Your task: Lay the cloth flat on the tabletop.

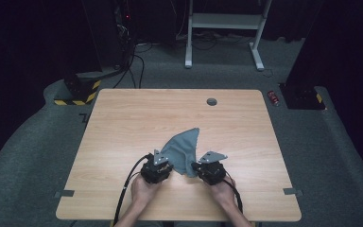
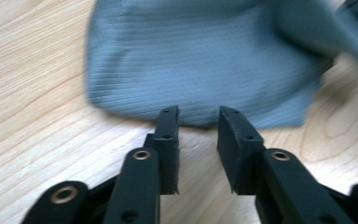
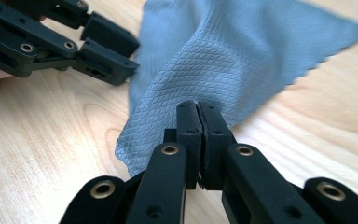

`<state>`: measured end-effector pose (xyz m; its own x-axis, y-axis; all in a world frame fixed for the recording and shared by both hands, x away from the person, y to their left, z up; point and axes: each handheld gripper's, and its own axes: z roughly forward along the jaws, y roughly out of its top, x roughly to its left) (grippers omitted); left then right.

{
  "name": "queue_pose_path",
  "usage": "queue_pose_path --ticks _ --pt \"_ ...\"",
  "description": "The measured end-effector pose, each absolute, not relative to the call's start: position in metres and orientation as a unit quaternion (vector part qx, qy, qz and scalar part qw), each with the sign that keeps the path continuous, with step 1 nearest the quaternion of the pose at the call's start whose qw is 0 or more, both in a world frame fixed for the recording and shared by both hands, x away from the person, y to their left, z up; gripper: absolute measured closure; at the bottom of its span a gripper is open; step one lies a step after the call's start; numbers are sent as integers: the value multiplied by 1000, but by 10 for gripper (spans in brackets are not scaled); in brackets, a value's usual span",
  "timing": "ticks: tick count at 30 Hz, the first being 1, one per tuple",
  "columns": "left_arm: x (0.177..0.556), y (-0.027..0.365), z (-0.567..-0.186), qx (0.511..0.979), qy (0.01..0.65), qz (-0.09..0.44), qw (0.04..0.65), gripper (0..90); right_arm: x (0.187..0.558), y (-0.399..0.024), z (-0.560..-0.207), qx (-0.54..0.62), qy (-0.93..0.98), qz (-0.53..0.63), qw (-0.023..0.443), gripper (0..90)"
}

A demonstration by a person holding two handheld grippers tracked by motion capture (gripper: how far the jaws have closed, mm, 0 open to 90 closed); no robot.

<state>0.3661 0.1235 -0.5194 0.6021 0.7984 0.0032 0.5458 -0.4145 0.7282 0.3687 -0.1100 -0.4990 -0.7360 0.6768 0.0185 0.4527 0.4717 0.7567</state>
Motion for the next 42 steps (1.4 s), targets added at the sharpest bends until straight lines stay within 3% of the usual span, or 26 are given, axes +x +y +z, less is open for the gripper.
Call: queue_pose_path --ticks 5,9,16,21,22,24,25,27,29,42 --pt "365 131 -518 819 420 175 349 707 369 -121 -498 348 841 395 126 878" --pt "357 116 -518 825 402 155 365 527 367 -117 -504 343 846 391 117 878" --pt "358 97 -516 825 395 152 373 452 366 -111 -502 339 843 401 118 878" --pt "363 93 -518 823 408 159 362 510 366 -111 -496 336 840 409 122 868" --pt "365 92 -517 829 401 171 350 586 366 -112 -495 338 839 408 123 864" --pt "366 93 -517 831 398 171 348 617 366 -113 -495 339 839 407 124 863" --pt "368 94 -516 833 397 169 346 738 367 -114 -496 344 837 407 123 863" --pt "368 95 -516 834 396 169 345 776 367 -114 -496 343 838 407 125 863" --pt "368 96 -515 837 390 169 344 870 367 -115 -496 342 840 402 129 874" --pt "355 130 -490 849 374 152 341 879 363 -137 -490 354 831 395 168 892"
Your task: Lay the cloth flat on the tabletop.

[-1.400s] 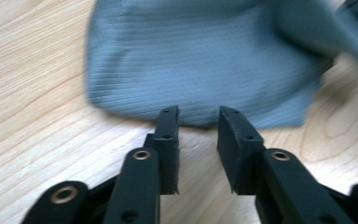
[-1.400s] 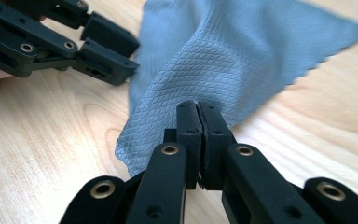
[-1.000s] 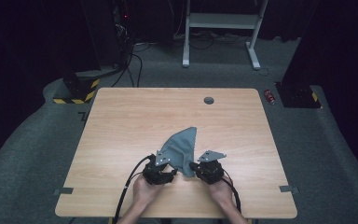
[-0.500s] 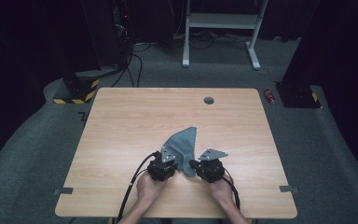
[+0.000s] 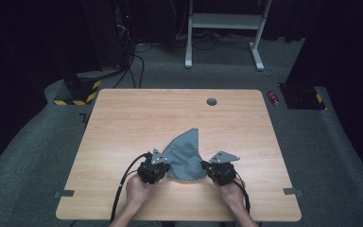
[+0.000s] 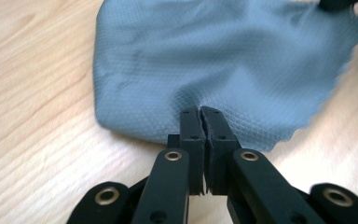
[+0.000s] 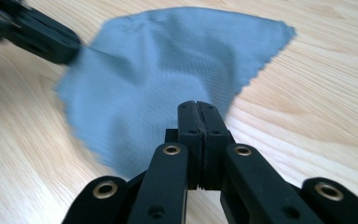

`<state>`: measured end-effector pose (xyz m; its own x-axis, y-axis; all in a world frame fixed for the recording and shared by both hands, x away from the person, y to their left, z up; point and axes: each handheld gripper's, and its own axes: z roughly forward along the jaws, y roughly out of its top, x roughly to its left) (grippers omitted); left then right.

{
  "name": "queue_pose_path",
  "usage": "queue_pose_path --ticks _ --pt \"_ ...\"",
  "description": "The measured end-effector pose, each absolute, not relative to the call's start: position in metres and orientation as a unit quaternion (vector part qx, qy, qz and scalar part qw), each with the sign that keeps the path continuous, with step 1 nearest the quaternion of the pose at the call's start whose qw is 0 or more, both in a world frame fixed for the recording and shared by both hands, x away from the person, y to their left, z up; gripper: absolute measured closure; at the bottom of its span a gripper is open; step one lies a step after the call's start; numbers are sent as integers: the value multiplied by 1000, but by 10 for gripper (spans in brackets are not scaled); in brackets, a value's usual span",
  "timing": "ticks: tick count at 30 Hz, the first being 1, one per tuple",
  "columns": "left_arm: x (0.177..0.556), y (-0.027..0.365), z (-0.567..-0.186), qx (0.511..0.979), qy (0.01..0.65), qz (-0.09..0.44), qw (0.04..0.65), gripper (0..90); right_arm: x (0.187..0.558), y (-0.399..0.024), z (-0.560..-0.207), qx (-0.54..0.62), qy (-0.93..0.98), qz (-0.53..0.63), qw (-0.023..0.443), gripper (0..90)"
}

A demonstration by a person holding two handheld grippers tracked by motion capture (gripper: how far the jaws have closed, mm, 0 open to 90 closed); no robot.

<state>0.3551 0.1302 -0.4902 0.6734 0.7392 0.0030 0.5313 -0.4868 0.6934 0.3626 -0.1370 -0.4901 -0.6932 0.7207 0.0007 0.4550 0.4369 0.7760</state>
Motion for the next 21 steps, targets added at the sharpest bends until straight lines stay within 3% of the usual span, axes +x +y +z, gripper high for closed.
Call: queue_pose_path --ticks 6,9,10,11,19,21 --pt "352 126 -497 861 362 138 330 860 358 -145 -507 367 841 363 163 892" --pt "352 125 -498 859 362 136 336 864 358 -144 -509 370 840 359 168 847" --pt "353 125 -497 857 363 132 342 867 358 -145 -508 374 838 363 163 816" --pt "354 123 -492 852 363 128 354 870 357 -145 -503 372 832 379 160 723" --pt "376 104 -476 852 350 120 370 865 351 -119 -496 304 853 400 143 567" --pt "386 97 -479 854 351 109 369 862 352 -114 -497 300 857 396 141 563"
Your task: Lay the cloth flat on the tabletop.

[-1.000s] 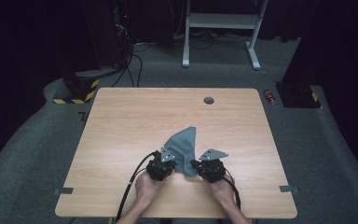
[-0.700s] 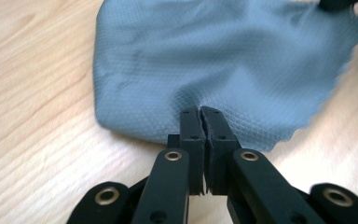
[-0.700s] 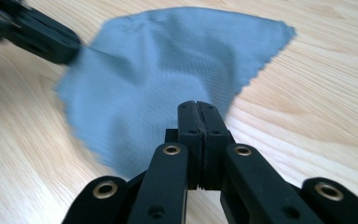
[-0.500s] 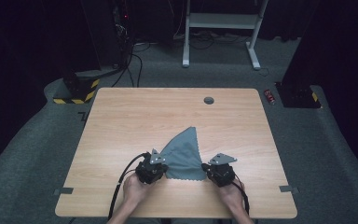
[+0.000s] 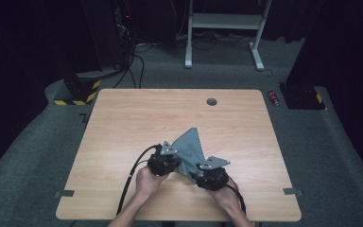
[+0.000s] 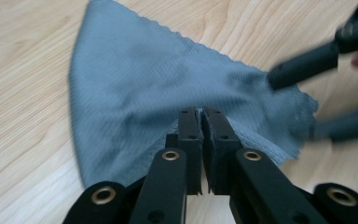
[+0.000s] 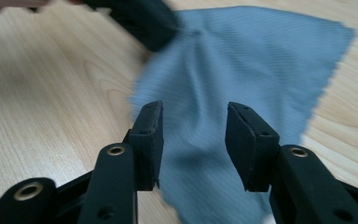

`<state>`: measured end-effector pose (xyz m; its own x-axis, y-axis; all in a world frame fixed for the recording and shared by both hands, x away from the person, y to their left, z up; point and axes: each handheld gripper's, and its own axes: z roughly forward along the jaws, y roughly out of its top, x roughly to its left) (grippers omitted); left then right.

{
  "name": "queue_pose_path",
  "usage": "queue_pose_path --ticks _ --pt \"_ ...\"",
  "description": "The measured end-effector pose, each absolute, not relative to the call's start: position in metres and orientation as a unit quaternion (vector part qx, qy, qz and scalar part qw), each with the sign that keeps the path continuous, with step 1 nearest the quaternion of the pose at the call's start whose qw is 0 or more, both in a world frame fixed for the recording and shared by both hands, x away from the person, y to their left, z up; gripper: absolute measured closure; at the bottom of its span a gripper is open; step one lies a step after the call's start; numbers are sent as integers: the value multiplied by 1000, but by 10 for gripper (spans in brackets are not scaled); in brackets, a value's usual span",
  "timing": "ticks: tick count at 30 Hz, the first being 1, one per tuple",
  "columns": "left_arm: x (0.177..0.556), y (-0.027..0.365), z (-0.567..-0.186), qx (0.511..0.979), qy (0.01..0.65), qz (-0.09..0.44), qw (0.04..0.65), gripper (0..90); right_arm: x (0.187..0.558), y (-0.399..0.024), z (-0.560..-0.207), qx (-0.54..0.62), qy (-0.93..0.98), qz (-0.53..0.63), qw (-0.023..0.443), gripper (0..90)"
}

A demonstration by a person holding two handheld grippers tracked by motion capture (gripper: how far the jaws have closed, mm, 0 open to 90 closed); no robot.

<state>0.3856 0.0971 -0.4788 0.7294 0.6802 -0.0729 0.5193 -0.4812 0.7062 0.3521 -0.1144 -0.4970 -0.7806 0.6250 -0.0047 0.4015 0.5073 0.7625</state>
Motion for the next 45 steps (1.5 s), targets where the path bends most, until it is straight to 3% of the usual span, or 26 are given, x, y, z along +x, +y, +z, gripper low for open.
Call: queue_pose_path --ticks 5,7,8,12,16,19,27,38,41,45 --pt "406 78 -484 861 350 108 352 862 356 -105 -501 303 860 389 132 568" --pt "414 73 -484 860 347 109 358 862 359 -107 -502 314 858 383 134 676" --pt "415 72 -485 858 350 108 360 859 363 -109 -504 325 857 378 133 791" --pt "419 69 -491 860 349 108 355 793 370 -114 -506 340 855 369 135 897" --pt "406 73 -486 856 349 135 357 634 377 -121 -510 358 851 359 137 899" --pt "384 88 -477 842 349 157 379 574 380 -125 -516 370 849 351 139 899" --pt "364 89 -493 855 348 149 355 574 379 -127 -518 366 848 355 144 897" --pt "399 58 -507 851 373 147 339 522 378 -127 -519 360 850 356 147 863" --pt "402 55 -508 858 366 154 326 557 378 -126 -519 360 850 355 148 863" --pt "403 59 -507 864 358 151 320 743 378 -127 -519 358 851 356 148 865"
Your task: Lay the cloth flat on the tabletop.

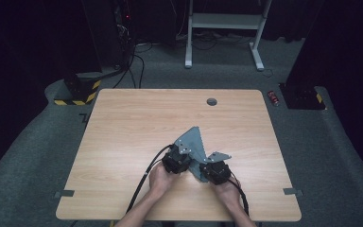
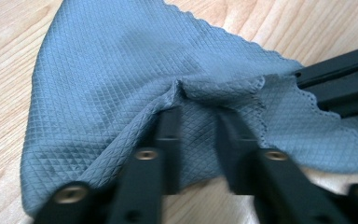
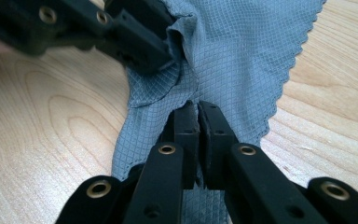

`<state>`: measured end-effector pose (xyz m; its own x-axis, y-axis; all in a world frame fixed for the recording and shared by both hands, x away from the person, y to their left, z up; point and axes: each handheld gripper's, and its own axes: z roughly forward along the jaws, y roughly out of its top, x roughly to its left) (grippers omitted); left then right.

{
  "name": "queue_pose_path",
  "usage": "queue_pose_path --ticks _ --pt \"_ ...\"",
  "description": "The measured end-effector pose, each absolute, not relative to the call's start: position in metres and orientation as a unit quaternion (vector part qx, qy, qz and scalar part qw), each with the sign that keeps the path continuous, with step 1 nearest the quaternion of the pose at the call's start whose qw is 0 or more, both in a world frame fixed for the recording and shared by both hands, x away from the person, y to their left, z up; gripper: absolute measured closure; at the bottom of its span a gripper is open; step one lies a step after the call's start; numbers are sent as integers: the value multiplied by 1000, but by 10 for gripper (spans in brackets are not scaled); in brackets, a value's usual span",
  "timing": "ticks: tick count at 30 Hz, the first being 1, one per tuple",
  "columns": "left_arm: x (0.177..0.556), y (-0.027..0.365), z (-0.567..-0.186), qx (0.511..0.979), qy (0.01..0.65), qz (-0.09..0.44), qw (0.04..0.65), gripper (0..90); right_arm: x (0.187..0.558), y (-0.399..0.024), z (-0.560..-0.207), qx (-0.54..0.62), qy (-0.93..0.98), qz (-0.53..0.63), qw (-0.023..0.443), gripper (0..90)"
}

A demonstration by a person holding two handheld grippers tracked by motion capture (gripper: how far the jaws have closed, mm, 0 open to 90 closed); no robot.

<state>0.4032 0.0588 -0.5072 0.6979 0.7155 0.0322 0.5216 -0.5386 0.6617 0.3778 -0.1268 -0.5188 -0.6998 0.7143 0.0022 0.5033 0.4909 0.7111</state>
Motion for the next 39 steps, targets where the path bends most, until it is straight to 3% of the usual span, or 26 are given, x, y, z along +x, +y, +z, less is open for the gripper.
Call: queue_pose_path --ticks 3,10,12,17,20,24,25,30,34,39 --pt "402 59 -505 872 344 159 309 900 377 -126 -519 356 850 356 154 868" --pt "390 63 -490 864 336 153 344 894 377 -127 -520 355 850 357 152 870" --pt "384 61 -492 864 337 140 347 684 376 -127 -520 357 849 359 152 870" --pt "374 52 -506 861 350 133 343 568 376 -127 -520 356 848 361 154 870" --pt "377 48 -509 858 359 137 341 569 376 -127 -520 356 848 360 155 869" --pt "379 44 -510 862 356 158 326 645 376 -127 -520 356 848 361 156 869" --pt "379 43 -509 863 353 160 323 704 376 -127 -521 356 847 362 156 870" --pt "379 42 -508 869 343 162 317 832 376 -128 -521 356 847 362 154 870" --pt "380 47 -505 871 341 154 319 888 376 -128 -521 357 847 363 153 871" --pt "376 62 -489 865 337 163 334 894 376 -129 -522 355 845 368 154 875"
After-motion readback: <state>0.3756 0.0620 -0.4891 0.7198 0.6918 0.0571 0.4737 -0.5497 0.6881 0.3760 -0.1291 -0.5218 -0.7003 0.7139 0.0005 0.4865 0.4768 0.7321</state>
